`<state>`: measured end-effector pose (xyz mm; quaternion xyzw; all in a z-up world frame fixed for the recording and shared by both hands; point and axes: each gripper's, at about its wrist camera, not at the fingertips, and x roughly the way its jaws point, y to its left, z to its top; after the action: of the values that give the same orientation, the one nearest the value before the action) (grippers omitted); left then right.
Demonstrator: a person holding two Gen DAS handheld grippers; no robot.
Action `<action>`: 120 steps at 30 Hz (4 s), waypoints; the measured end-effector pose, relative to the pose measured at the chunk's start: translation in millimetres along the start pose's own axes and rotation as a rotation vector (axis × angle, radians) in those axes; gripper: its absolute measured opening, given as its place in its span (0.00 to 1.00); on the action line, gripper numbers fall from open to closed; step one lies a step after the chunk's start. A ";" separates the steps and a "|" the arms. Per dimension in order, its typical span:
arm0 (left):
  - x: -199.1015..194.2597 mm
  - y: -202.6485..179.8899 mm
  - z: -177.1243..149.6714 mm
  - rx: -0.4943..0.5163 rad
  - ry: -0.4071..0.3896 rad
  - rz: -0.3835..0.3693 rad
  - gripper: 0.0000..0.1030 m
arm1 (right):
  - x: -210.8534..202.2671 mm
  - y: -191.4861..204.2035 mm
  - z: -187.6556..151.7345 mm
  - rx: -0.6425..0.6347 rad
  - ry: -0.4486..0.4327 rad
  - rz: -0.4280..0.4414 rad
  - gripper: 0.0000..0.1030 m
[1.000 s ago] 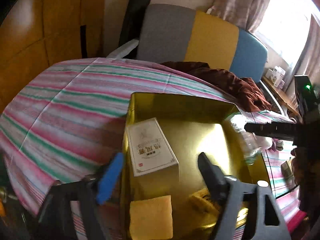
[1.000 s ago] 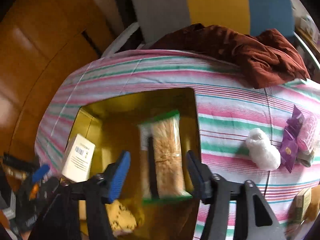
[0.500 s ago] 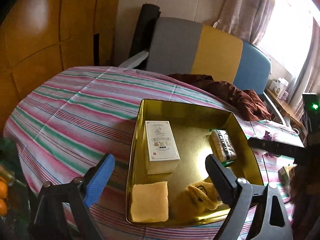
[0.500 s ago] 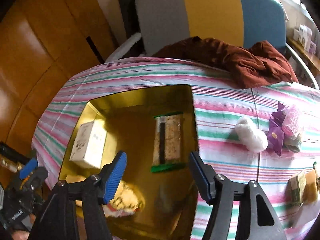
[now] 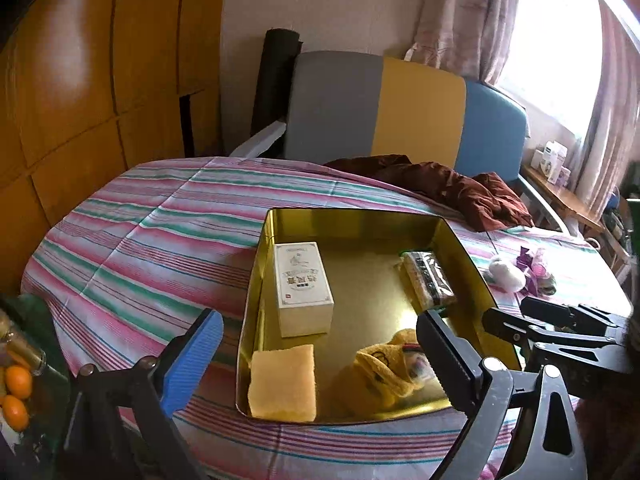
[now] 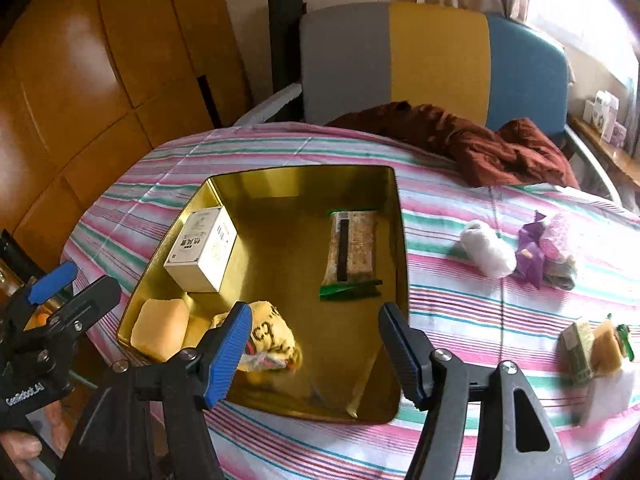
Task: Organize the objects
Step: 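Place the white box and cracker packet into the gold tray, open both tools, then move right tool to the second cracker packet and grasp it, then grasp the green box with left tool while right tool holds the cracker packet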
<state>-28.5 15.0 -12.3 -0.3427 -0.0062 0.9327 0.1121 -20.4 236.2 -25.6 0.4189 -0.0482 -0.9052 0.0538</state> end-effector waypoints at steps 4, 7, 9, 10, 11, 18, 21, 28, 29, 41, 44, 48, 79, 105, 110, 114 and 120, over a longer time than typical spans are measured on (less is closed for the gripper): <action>-2.9 -6.6 -3.0 0.018 0.001 -0.012 0.96 | -11.6 -5.6 -7.9 0.010 -0.017 -0.013 0.65; -5.3 -12.0 -5.0 0.030 0.001 -0.022 0.96 | -17.7 -12.5 -12.9 0.026 -0.025 -0.025 0.65; -6.3 -16.0 -6.5 0.040 0.004 -0.028 0.97 | -20.5 -18.7 -14.9 0.043 -0.030 -0.035 0.65; -6.8 -17.8 -7.4 0.044 0.004 -0.030 0.97 | -21.6 -21.1 -15.8 0.049 -0.032 -0.038 0.65; -7.2 -19.9 -8.3 0.050 0.005 -0.032 0.98 | -22.5 -23.3 -16.5 0.055 -0.033 -0.040 0.65; -7.1 -31.4 -12.4 0.086 0.020 -0.038 0.98 | -26.2 -34.7 -23.8 0.078 -0.044 -0.050 0.70; -5.4 -37.6 -15.0 0.102 0.029 -0.047 0.98 | -26.6 -39.7 -27.6 0.089 -0.047 -0.051 0.76; 1.3 -52.0 -18.8 0.136 0.054 -0.083 0.98 | -23.9 -63.1 -38.7 0.138 -0.023 -0.077 0.76; 2.3 -54.3 -19.0 0.142 0.056 -0.088 0.98 | -23.7 -68.8 -40.7 0.152 -0.017 -0.079 0.76; 13.5 -85.9 -16.2 0.205 0.088 -0.154 0.98 | -56.2 -174.7 -60.1 0.408 -0.018 -0.151 0.76; 15.7 -96.9 -15.1 0.224 0.093 -0.178 0.98 | -76.0 -215.5 -63.9 0.504 -0.036 -0.185 0.76; 19.0 -110.7 -14.8 0.252 0.101 -0.207 0.98 | -93.4 -273.8 -68.7 0.660 -0.036 -0.230 0.76; 37.5 -175.8 -9.9 0.362 0.142 -0.313 0.98 | -35.3 -383.7 -71.9 0.910 0.065 -0.141 0.39; 143.5 -370.4 -18.9 0.510 0.456 -0.530 0.81 | -33.8 -393.1 -68.8 0.888 0.067 -0.153 0.39; 143.6 -401.2 -40.4 0.593 0.485 -0.584 0.81 | -29.4 -393.7 -67.8 0.879 0.086 -0.148 0.40; 152.1 -409.1 -46.6 0.573 0.500 -0.590 0.84 | -25.0 -395.6 -68.9 0.888 0.105 -0.139 0.41; 162.6 -396.9 -42.3 0.495 0.531 -0.621 0.84 | -25.4 -399.4 -70.0 0.912 0.099 -0.120 0.49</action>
<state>-40.4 433.8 -113.4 -0.5141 0.1427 0.7087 0.4615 26.6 632.0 -104.4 0.4444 -0.4146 -0.7719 -0.1865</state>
